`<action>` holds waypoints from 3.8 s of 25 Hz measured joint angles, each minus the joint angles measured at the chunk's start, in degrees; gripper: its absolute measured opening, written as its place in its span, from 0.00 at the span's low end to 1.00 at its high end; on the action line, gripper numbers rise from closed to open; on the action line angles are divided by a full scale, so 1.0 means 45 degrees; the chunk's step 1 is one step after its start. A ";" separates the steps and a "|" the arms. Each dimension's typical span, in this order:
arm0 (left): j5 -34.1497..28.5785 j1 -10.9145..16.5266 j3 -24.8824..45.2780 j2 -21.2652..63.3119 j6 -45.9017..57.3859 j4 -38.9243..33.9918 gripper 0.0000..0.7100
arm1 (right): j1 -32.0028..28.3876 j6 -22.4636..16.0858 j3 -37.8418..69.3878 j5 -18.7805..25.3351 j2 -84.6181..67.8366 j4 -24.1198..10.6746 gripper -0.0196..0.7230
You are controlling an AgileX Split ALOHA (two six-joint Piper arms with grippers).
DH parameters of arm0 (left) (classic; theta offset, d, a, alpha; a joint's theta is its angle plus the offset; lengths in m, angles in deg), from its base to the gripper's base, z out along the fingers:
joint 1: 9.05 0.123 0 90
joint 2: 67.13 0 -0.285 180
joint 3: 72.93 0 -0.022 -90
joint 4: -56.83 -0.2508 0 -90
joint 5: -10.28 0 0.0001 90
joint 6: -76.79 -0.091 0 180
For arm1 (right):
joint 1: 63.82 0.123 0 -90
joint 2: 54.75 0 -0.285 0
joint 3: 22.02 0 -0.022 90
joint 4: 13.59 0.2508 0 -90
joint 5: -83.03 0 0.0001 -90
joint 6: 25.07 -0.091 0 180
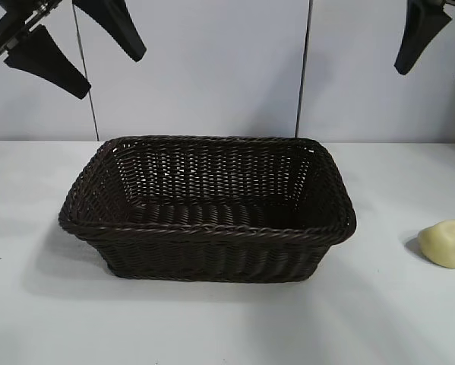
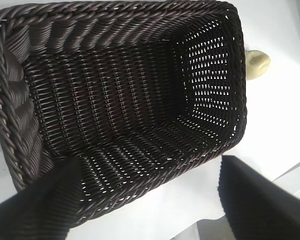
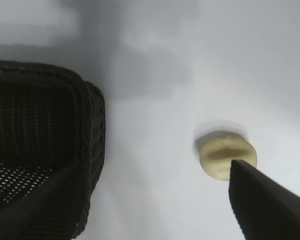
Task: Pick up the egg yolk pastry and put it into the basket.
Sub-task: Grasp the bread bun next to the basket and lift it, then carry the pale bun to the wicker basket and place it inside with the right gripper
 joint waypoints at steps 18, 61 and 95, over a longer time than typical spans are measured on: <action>0.0108 0.0000 0.0000 0.0000 0.0000 0.0000 0.77 | 0.0000 -0.1130 0.1977 -0.1535 0.0577 -0.1547 0.79; 0.0141 0.0000 0.0000 0.0000 -0.0013 0.0000 0.77 | 0.0000 -0.1605 -0.1492 -0.0879 0.1723 -0.0493 0.22; 0.0141 0.0000 0.0000 0.0000 -0.0013 0.0000 0.77 | 0.5847 -0.1423 -0.2059 -0.1292 0.2419 0.1349 0.21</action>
